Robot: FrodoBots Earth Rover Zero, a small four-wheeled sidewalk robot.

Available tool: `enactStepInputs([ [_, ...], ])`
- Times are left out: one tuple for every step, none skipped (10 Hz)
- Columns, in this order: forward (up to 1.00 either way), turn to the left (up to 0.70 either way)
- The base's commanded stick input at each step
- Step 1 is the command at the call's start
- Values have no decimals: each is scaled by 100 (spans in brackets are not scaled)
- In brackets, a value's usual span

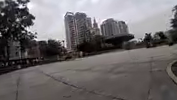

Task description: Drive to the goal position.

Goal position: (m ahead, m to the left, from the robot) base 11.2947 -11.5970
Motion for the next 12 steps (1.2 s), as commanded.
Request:
enactStepInputs([
  [100, 2],
  [100, 2],
  [100, 2],
  [100, 2],
  [100, 2],
  [100, 2],
  [100, 2],
  [100, 2],
  [100, 2],
  [100, 2],
  [100, 2],
  [100, 2],
])
